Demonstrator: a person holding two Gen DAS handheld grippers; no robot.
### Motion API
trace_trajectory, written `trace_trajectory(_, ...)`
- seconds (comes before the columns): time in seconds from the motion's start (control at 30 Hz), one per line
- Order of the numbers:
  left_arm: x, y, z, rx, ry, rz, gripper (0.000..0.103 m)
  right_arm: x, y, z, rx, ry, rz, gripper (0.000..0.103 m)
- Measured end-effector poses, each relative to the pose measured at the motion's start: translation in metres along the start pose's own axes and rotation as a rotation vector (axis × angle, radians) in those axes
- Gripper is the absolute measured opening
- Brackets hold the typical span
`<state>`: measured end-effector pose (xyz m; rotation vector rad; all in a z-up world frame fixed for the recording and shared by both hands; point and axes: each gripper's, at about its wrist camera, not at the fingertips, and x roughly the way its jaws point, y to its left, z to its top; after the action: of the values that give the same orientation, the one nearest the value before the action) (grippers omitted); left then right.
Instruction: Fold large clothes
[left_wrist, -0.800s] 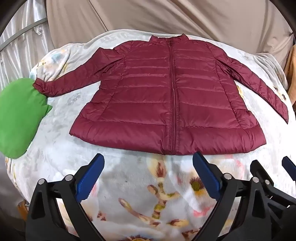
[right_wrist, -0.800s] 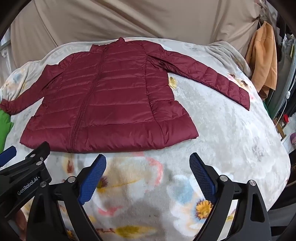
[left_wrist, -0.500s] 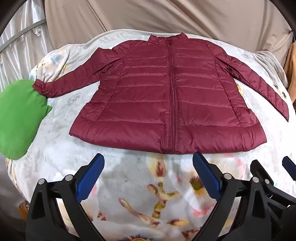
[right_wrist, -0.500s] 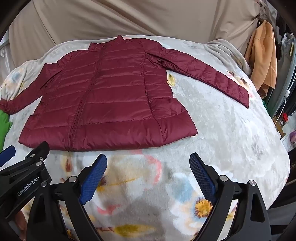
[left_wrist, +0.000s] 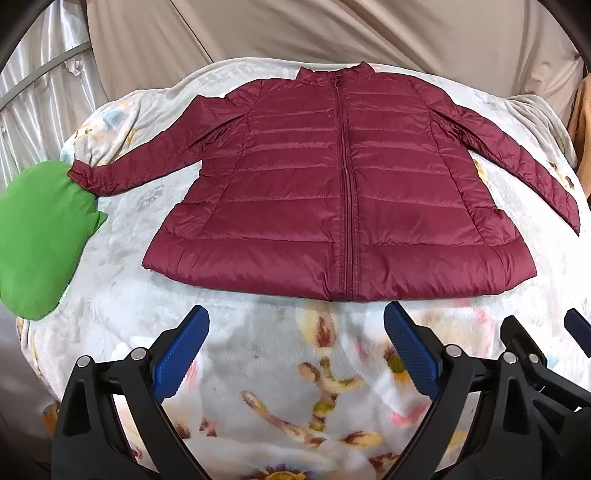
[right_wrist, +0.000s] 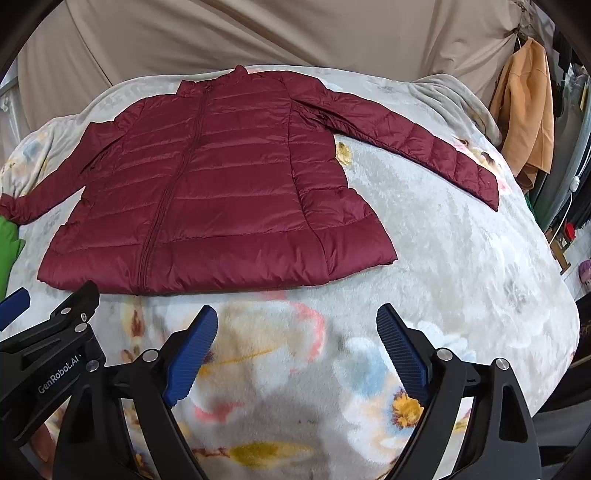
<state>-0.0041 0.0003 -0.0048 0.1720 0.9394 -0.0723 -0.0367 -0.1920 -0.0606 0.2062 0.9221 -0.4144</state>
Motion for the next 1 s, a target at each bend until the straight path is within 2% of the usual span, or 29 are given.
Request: trace_trajectory(1.0,-0.0007,-0.0031,-0.0040,0.007,0.014,-0.002,0.091,-0.0012,-0.0009,-0.0025,0.004,0.006,-0.004,0.086)
